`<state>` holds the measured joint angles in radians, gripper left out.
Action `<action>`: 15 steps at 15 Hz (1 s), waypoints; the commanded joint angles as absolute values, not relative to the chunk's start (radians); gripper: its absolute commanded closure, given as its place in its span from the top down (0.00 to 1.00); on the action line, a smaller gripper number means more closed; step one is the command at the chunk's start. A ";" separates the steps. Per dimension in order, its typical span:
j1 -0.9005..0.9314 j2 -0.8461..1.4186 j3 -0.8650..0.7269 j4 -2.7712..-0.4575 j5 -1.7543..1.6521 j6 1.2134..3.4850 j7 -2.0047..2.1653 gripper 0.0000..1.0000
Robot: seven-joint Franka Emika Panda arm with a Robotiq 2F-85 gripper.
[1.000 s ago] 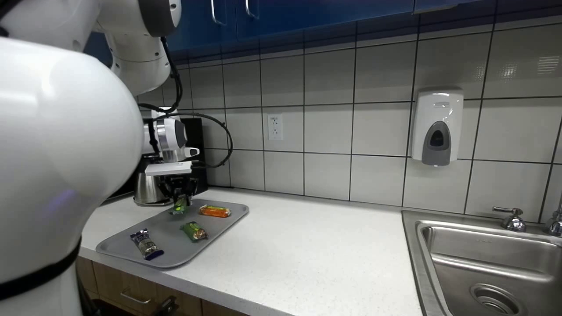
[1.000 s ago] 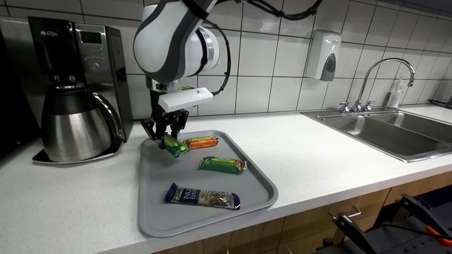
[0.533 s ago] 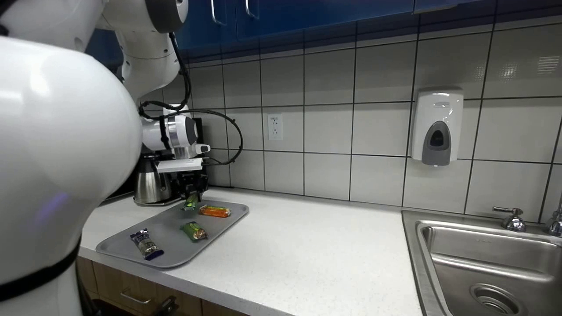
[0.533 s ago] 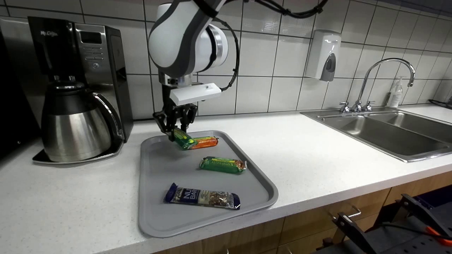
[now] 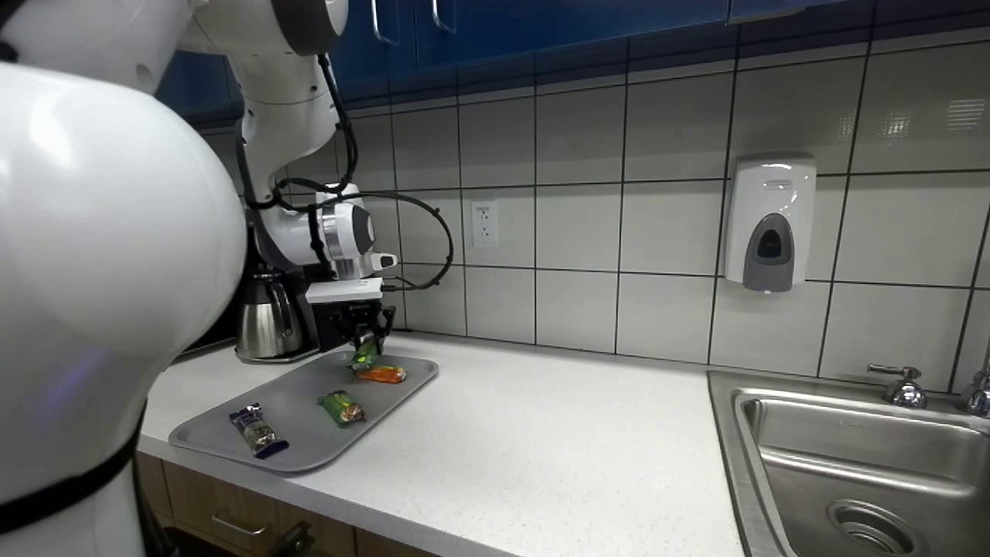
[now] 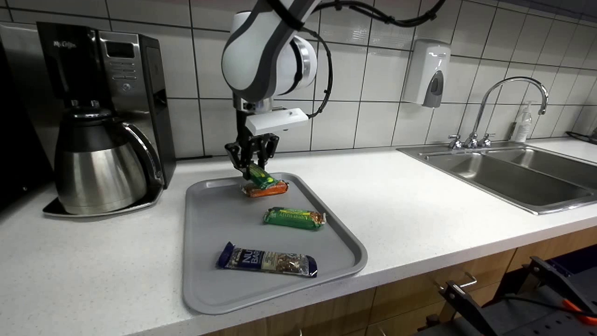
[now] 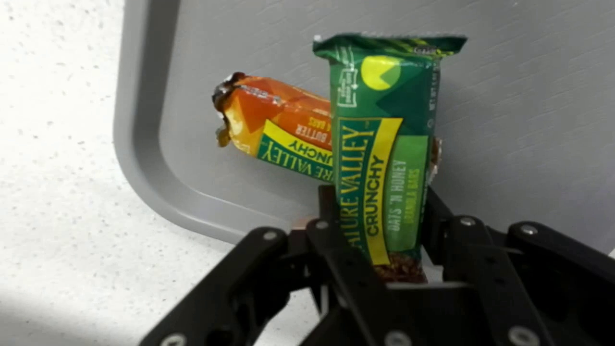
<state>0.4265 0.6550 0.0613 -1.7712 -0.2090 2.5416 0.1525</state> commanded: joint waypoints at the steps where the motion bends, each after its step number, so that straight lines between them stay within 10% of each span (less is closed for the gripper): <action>1: 0.400 0.620 0.053 -1.802 -0.226 2.548 0.153 0.18; 15: 0.321 0.566 -0.012 -1.890 -0.229 2.585 0.167 0.18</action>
<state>0.3374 0.6158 -0.0044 -1.8301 -0.2090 2.5680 0.1525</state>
